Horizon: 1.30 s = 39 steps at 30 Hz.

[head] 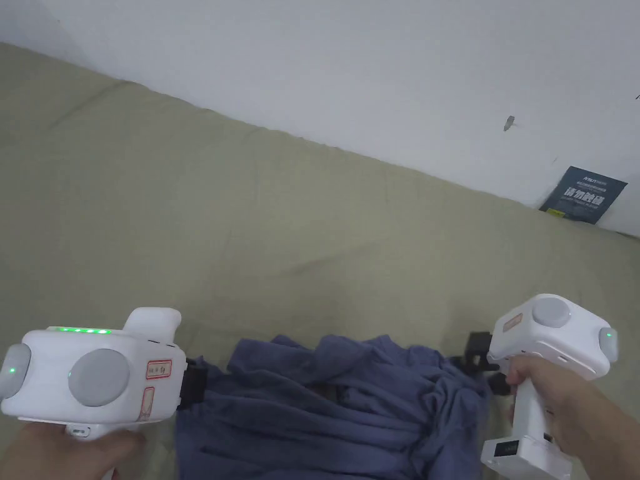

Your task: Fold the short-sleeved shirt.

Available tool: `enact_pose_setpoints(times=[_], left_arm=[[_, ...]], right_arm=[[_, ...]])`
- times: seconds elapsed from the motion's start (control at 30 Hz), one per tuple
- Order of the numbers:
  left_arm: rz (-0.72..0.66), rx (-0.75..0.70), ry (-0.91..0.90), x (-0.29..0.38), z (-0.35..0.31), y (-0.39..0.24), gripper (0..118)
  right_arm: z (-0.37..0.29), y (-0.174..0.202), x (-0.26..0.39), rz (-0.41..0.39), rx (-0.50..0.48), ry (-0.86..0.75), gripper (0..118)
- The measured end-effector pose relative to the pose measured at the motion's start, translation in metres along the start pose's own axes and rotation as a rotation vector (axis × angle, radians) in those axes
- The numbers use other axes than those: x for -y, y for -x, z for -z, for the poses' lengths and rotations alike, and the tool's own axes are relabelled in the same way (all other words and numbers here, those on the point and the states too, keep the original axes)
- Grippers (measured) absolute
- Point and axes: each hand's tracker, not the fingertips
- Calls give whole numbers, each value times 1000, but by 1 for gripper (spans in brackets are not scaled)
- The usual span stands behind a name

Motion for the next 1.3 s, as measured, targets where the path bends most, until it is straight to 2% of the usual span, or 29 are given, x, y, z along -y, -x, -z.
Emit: enact_pose_setpoints(times=[0.03, 0.1, 0.17, 0.23, 0.33, 0.4, 0.47, 0.53, 0.67, 0.77, 0.87, 1.13, 1.3], left_arm=[[2, -2, 1, -1, 2, 0, 13], [1, -7, 6, -1, 6, 2, 13], [-16, -9, 9, -4, 10, 5, 13], [-72, 10, 3, -4, 11, 7, 12], [-84, 18, -71, -6, 2, 6, 12], [-71, -4, -91, -6, -10, 0, 11], [-75, 6, -141, -8, -25, -6, 11], [-77, 7, -192, -9, -45, -15, 11], [-77, 20, -314, -17, -91, -32, 11], [-103, 30, -423, -29, -137, -47, 11], [-116, 69, -498, -46, -180, -59, 11], [-31, 64, -769, -100, -321, -96, 9], [35, -18, -891, -151, -386, -112, 8]], right_arm=[[-1, -1, 3, -6, 60, 45, 3], [-9, -4, -2, 9, -13, -10, 3], [-13, -12, -4, 30, -37, -34, 3], [-23, -13, 2, 18, -48, -73, 3], [-50, -17, 20, -1, -124, -178, 3], [-67, -23, 23, -55, -190, -249, 3], [-95, -26, 36, -132, -216, -350, 3], [-137, -24, 54, -168, -226, -441, 3], [-210, -33, 68, -154, -278, -570, 3], [-271, -37, 82, -180, -269, -650, 3], [-323, -44, 79, -167, -290, -691, 3], [-454, -53, 64, -160, -289, -908, 3], [-518, -58, 45, -145, -299, -1041, 3]])
